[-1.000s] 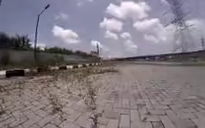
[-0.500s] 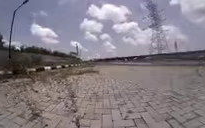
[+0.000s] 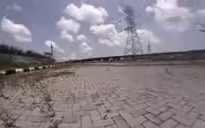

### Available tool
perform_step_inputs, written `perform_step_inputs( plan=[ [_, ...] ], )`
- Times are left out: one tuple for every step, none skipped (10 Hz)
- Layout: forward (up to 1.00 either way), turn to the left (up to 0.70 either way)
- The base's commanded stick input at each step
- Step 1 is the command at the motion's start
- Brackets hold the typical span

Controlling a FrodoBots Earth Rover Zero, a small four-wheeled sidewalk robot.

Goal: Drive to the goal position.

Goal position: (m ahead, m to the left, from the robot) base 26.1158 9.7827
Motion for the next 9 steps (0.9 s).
perform_step_inputs(
  plan=[
    [1.00, 0.00],
    [1.00, 0.00],
    [1.00, 0.00],
    [1.00, 0.00],
    [1.00, 0.00],
    [1.00, 0.00],
    [1.00, 0.00],
    [1.00, 0.00],
    [1.00, 0.00]
  ],
)
